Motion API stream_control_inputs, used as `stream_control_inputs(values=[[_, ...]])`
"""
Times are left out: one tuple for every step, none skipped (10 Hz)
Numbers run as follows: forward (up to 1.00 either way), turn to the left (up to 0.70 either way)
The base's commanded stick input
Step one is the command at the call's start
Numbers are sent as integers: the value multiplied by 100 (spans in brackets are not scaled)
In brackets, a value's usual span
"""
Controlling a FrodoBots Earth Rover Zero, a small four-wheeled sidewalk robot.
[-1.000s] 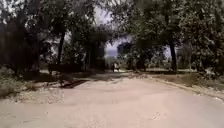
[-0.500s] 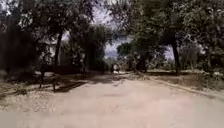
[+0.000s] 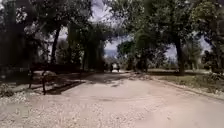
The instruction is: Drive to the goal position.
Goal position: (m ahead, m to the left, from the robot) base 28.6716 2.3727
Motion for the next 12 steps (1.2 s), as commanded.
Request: stream_control_inputs(values=[[85,0],[85,0],[85,0],[85,0],[85,0],[85,0],[85,0],[85,0],[85,0],[85,0],[85,0],[85,0]])
